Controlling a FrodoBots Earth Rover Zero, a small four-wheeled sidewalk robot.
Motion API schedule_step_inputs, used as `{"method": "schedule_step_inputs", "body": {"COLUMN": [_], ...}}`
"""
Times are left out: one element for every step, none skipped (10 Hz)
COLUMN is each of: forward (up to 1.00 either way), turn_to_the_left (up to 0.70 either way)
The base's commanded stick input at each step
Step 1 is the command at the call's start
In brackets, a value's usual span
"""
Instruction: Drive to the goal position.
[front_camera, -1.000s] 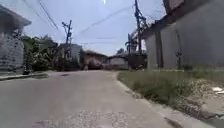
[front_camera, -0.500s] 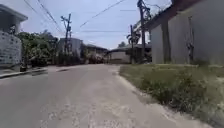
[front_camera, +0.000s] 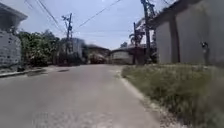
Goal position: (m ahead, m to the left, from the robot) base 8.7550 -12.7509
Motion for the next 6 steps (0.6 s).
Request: {"method": "schedule_step_inputs", "body": {"forward": [1.00,1.00,1.00,1.00,1.00,1.00], "turn_to_the_left": [0.00,0.00,0.00,0.00,0.00,0.00]}}
